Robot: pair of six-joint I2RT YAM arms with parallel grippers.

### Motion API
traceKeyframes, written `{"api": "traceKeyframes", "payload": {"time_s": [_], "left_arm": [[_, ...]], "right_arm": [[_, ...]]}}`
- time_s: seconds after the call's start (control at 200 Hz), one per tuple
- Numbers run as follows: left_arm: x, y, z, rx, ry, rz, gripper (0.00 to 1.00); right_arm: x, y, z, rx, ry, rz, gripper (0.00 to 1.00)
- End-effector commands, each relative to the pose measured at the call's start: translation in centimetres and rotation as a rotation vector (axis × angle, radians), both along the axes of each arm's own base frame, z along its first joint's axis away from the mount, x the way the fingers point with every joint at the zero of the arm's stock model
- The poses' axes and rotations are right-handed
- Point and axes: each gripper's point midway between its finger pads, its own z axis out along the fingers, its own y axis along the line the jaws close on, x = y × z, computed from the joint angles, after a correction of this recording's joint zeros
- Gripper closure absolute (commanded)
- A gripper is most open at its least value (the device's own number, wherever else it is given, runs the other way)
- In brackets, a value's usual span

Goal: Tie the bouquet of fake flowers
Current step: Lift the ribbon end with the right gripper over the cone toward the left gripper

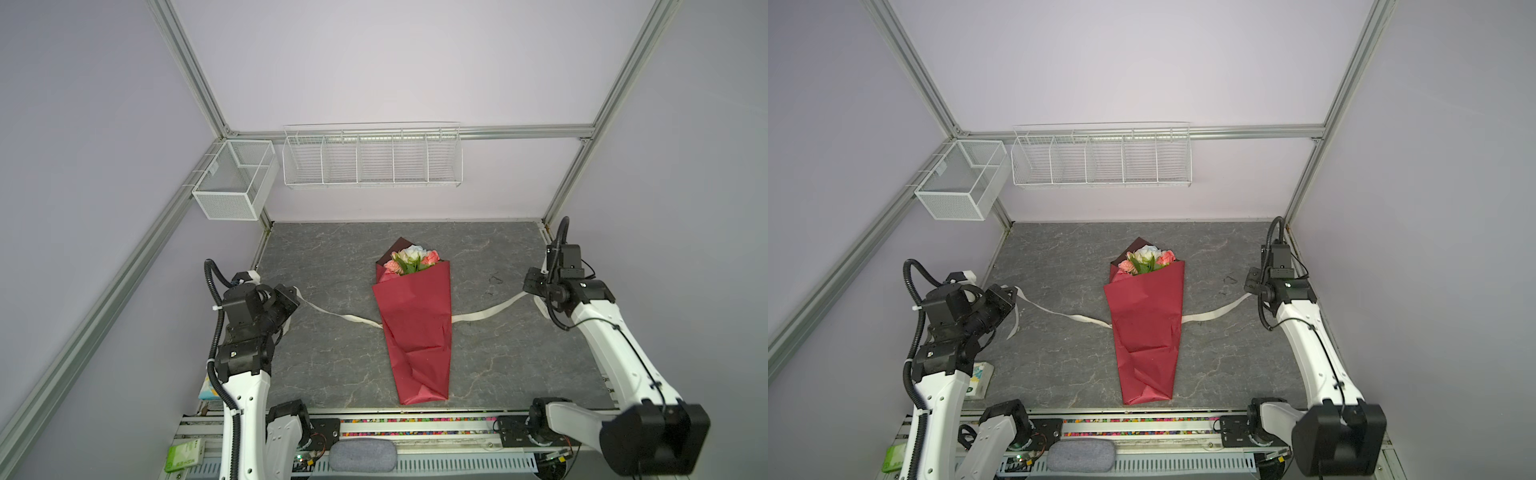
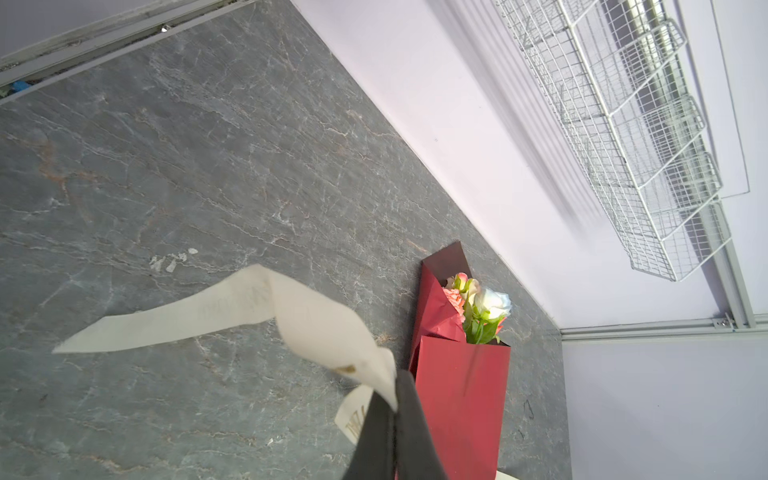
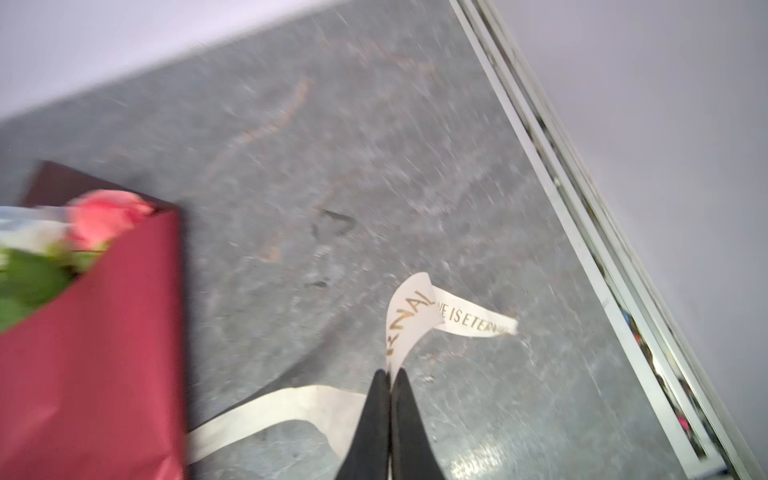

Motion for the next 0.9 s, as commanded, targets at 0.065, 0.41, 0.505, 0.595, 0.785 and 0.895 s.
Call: {"api": "traceKeyframes", "payload": {"time_s": [0.065,0.41,0.505,0.595,0.785,0.895], "left_arm": [[1.0,-4.1,-1.8,-0.059,0.036,-0.187,1.0],[-0.5,-6.4,0.6,-0.076,-0.028,-0.267,1.0],[-0.6,-7.0,-0.5,-0.088,0.018,-0.303,1.0],[-0.9,-7.1,-3.3,-0.107,0.126,-0.299,1.0],[-1.2,-7.4,-7.4,-0.152,0.224,-0.282,1.0],[-1.1,-7.4,-7.7,-0.145,0.215,-0.272,1.0]], "right_arm": [[0.0,5.7,4.8,0.21,-0.177,0.231,0.93],[-1.9,20.1,8.0,0.337,-0.194,0.735,0.93],[-1.9,23.0,7.5,0.257,-0.161,0.791,0.93],[-1.5,24.0,7.9,0.203,-0.158,0.774,0.93],[-0.2,17.3,10.0,0.047,-0.242,0.423,0.93],[-1.1,12.3,10.9,-0.038,-0.267,0.225,0.93]]}}
